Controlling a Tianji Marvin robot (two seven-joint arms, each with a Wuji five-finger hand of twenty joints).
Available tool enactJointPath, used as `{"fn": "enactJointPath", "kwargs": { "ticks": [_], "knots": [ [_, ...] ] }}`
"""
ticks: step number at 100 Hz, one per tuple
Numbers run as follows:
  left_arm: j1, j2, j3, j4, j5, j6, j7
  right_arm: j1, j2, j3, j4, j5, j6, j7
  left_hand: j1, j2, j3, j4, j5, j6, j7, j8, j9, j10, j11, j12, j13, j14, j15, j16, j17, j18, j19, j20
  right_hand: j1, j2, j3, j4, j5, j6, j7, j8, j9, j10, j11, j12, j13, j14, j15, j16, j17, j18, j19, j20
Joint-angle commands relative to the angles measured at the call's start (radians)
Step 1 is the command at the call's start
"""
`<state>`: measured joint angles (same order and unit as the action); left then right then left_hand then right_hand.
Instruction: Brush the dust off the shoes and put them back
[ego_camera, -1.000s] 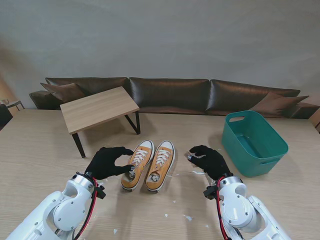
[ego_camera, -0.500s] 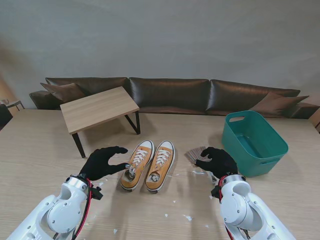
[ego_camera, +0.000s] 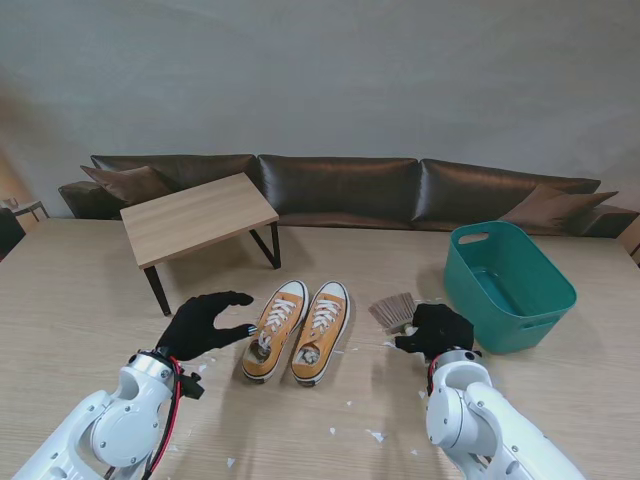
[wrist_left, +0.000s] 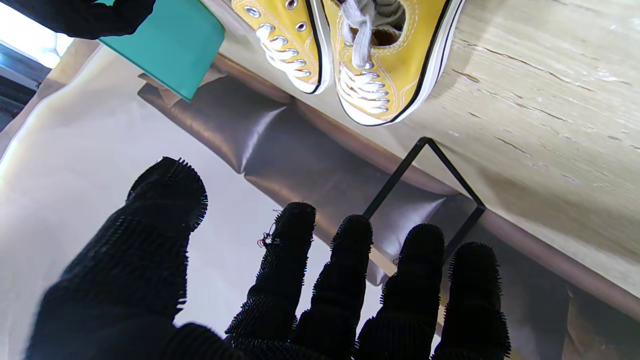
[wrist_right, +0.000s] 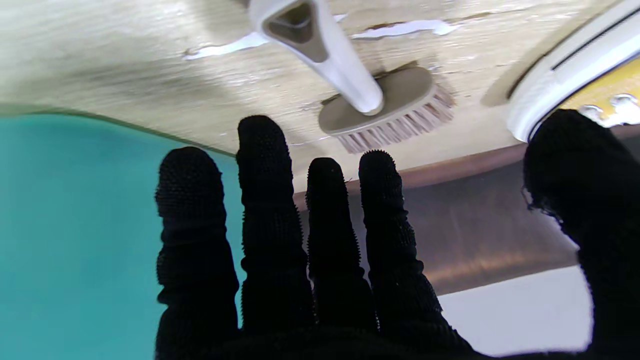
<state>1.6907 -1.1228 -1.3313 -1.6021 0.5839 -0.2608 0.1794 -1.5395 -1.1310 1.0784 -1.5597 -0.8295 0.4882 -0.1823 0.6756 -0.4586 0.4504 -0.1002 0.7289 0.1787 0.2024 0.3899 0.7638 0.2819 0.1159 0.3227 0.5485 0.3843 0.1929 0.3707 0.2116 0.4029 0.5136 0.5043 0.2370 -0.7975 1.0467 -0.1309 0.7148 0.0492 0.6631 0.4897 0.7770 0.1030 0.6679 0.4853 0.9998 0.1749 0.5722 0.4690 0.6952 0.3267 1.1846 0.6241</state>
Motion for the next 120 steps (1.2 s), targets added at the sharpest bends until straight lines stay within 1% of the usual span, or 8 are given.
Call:
{"fn": "enactJointPath", "kwargs": {
  "ticks": [1,30,74,105,108,110,113,120],
  "knots": [
    [0.005,-0.006,-0.002,-0.010,-0.002,-0.004,-0.015,0.014,-0.004,-0.008,0.016,0.015,0.010,0.010,0.026,0.046,-0.018,0.029,0.014,0.011,-0.003,0.002,0.015,0.009,0.004,0.006,0.002,0.005,0.010,0.006,0.007,0.020,-0.034,0.013,-0.017,-0.067,0.042,-0.029,0.014,0.014,0.020,0.014,0.029,-0.023,0.032,0.027,0.054,-0.014,0.035,0.019,-0.126,-0.024,0.076,0.010],
    [0.009,-0.004,-0.005,-0.015,-0.007,-0.007,-0.027,0.087,-0.010,-0.077,0.118,0.005,0.087,-0.001,0.027,0.048,-0.017,0.029,0.032,0.017,0.005,0.006,0.031,0.014,0.009,0.015,0.014,0.004,0.016,0.013,0.010,0.022,-0.040,0.027,0.047,-0.147,0.124,-0.032,0.023,0.017,0.035,0.018,0.054,-0.024,0.046,0.044,0.113,-0.046,0.083,0.035,-0.054,-0.040,0.151,0.012],
    [0.010,-0.003,-0.009,-0.016,-0.007,-0.017,-0.029,0.164,-0.023,-0.159,0.231,0.023,0.130,-0.026,0.028,0.053,-0.016,0.029,0.052,0.024,0.015,0.014,0.050,0.022,0.013,0.026,0.032,0.006,0.028,0.025,0.012,0.026,-0.043,0.042,0.036,-0.167,0.133,-0.047,0.068,-0.026,0.035,0.009,0.066,-0.026,0.092,0.077,0.100,-0.082,0.188,0.083,-0.057,-0.066,0.178,-0.003],
    [0.013,-0.004,-0.009,-0.018,-0.013,-0.019,-0.030,0.214,-0.049,-0.219,0.361,0.053,0.113,-0.115,0.033,0.056,-0.014,0.029,0.061,0.030,0.020,0.019,0.063,0.028,0.016,0.032,0.046,0.010,0.038,0.033,0.013,0.028,-0.041,0.049,0.165,-0.217,0.237,-0.032,0.194,-0.073,0.067,0.016,0.197,-0.061,0.101,0.088,0.168,-0.110,0.235,0.095,-0.005,-0.072,0.195,-0.015],
    [0.013,-0.004,-0.009,-0.018,-0.014,-0.019,-0.030,0.218,-0.050,-0.224,0.370,0.056,0.111,-0.117,0.033,0.057,-0.014,0.029,0.063,0.031,0.021,0.020,0.063,0.029,0.016,0.032,0.045,0.010,0.038,0.033,0.013,0.028,-0.040,0.049,0.181,-0.227,0.247,-0.059,0.204,-0.076,0.073,0.003,0.212,-0.066,0.100,0.092,0.177,-0.114,0.249,0.100,0.000,-0.074,0.200,-0.020],
    [0.013,-0.004,-0.009,-0.017,-0.014,-0.019,-0.031,0.220,-0.050,-0.228,0.376,0.056,0.109,-0.118,0.032,0.058,-0.015,0.029,0.065,0.030,0.022,0.020,0.065,0.030,0.016,0.033,0.048,0.011,0.039,0.034,0.013,0.028,-0.040,0.049,0.222,-0.262,0.258,-0.135,0.209,-0.088,0.131,-0.080,0.246,-0.074,0.101,0.101,0.199,-0.123,0.270,0.103,0.014,-0.077,0.211,-0.031],
    [0.013,-0.004,-0.008,-0.017,-0.016,-0.019,-0.032,0.224,-0.051,-0.233,0.385,0.057,0.105,-0.119,0.033,0.060,-0.014,0.029,0.063,0.031,0.021,0.020,0.065,0.030,0.016,0.033,0.048,0.011,0.040,0.035,0.013,0.028,-0.040,0.050,0.253,-0.289,0.271,-0.189,0.212,-0.103,0.192,-0.137,0.278,-0.081,0.094,0.118,0.220,-0.129,0.290,0.108,0.030,-0.083,0.222,-0.035],
    [0.013,-0.004,-0.007,-0.018,-0.020,-0.018,-0.035,0.231,-0.053,-0.242,0.400,0.063,0.103,-0.122,0.035,0.061,-0.014,0.030,0.065,0.032,0.021,0.021,0.068,0.032,0.017,0.034,0.052,0.014,0.042,0.036,0.013,0.029,-0.039,0.051,0.306,-0.315,0.275,-0.238,0.222,-0.128,0.304,-0.212,0.331,-0.085,0.087,0.144,0.269,-0.149,0.388,0.149,0.064,-0.094,0.253,-0.032]
  ]
}}
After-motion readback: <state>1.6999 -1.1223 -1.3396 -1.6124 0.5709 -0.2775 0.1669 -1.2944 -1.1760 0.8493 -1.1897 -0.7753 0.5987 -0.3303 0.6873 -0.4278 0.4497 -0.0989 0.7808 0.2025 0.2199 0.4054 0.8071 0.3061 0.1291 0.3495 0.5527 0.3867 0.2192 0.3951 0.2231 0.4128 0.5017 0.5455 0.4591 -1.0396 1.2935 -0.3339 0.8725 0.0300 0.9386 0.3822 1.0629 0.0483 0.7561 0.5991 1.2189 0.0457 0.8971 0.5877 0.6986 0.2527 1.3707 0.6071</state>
